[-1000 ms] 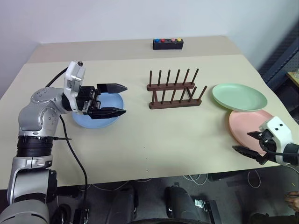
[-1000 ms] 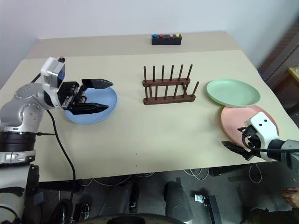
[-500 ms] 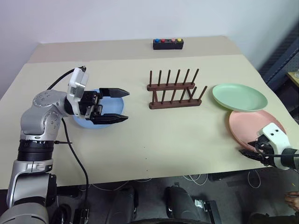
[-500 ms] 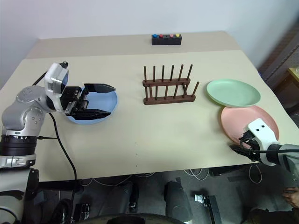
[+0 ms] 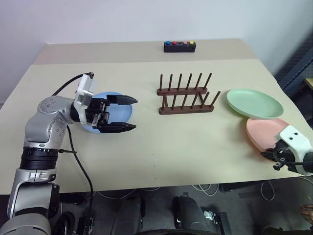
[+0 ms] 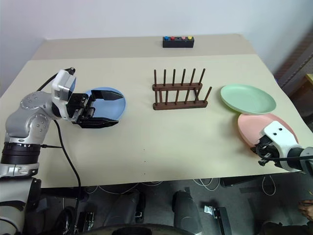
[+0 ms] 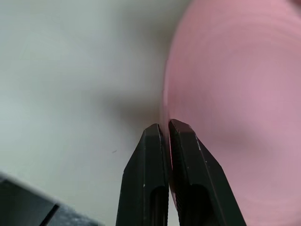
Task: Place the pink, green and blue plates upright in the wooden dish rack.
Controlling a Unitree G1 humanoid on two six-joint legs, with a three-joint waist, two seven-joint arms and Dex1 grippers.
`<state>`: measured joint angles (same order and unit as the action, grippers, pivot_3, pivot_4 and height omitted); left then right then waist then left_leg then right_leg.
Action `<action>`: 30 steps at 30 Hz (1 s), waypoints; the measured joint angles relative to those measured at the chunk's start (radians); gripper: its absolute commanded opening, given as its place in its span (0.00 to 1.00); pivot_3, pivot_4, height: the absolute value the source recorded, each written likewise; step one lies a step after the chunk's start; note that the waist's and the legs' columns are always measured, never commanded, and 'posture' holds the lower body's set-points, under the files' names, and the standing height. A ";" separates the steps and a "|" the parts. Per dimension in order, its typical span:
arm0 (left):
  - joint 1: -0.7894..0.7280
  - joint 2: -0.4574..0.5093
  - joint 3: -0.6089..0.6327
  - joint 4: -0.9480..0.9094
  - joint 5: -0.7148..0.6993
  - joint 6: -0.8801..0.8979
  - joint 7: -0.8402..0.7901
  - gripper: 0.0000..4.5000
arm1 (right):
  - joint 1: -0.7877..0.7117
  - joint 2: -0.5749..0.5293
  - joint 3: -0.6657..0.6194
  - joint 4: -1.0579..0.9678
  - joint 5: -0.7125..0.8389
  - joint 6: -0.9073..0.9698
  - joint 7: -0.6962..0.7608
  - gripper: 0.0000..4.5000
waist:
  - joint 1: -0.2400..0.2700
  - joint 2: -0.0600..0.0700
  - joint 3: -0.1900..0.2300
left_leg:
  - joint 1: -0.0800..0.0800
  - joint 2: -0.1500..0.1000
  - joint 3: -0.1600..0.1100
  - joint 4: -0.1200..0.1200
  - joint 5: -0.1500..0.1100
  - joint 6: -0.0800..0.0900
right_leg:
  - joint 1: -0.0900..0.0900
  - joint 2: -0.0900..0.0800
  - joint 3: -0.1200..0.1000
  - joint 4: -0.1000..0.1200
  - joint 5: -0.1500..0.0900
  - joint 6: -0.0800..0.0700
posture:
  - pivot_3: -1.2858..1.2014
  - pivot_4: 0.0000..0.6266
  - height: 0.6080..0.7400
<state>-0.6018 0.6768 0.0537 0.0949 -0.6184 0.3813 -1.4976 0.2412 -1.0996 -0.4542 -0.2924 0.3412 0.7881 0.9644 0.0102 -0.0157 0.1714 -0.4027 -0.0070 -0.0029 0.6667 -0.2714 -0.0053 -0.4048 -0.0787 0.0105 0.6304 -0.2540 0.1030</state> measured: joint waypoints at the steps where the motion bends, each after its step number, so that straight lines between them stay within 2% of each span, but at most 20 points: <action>1: 0.000 -0.001 0.000 0.001 0.000 -0.001 0.000 1.00 | 0.011 -0.009 -0.012 -0.021 0.016 0.013 0.022 0.02 | 0.000 0.000 0.000 | 0.000 0.000 0.000 0.000 0.000 0.000 | 0.000 0.000 0.000 0.000 0.000 0.000 | 0.52 0.24 1.00; 11: 0.005 -0.003 -0.001 0.003 0.005 -0.010 0.001 1.00 | 0.067 -0.080 -0.182 -0.201 0.203 0.194 0.239 0.02 | 0.001 0.000 0.000 | 0.000 0.000 0.000 0.000 0.000 0.000 | 0.000 0.000 0.000 0.000 0.000 0.000 | 0.52 0.24 1.00; 16: 0.006 -0.004 -0.001 0.006 0.009 -0.019 0.006 1.00 | -0.121 -0.080 -0.295 -0.222 0.476 0.376 0.283 0.02 | 0.000 0.000 0.000 | 0.000 0.001 0.000 0.000 0.000 0.000 | 0.000 0.000 0.000 0.000 0.000 0.000 | 0.52 0.24 1.00; 22: 0.007 -0.006 0.001 0.015 0.013 -0.022 0.015 1.00 | -0.345 -0.065 -0.317 -0.136 0.706 0.529 0.169 0.02 | 0.002 0.000 0.001 | -0.002 0.000 0.000 0.000 0.000 0.000 | -0.001 -0.002 0.000 -0.002 0.000 -0.001 | 0.52 0.24 1.00; 26: -0.009 -0.016 0.003 0.032 0.018 -0.024 0.039 1.00 | -0.610 0.016 -0.348 0.083 0.839 0.549 -0.015 0.02 | 0.000 0.000 0.001 | -0.002 0.000 0.001 0.000 0.000 0.000 | -0.002 -0.002 0.000 -0.002 0.001 -0.002 | 0.52 0.24 1.00; 30: -0.013 -0.021 0.009 0.045 0.018 -0.026 0.056 1.00 | -0.735 0.086 -0.340 0.193 0.938 0.556 -0.173 0.02 | 0.000 0.000 0.001 | -0.004 0.001 0.000 -0.001 0.000 0.000 | -0.005 -0.002 0.001 0.000 0.001 -0.001 | 0.52 0.24 1.00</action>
<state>-0.6150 0.6557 0.0630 0.1401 -0.6003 0.3553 -1.4419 -0.4938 -1.0139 -0.7947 -0.0989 1.2793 1.3444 0.7916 0.0100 -0.0156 0.1721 -0.4065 -0.0065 -0.0026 0.6659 -0.2714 -0.0052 -0.4096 -0.0809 0.0110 0.6303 -0.2528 0.1016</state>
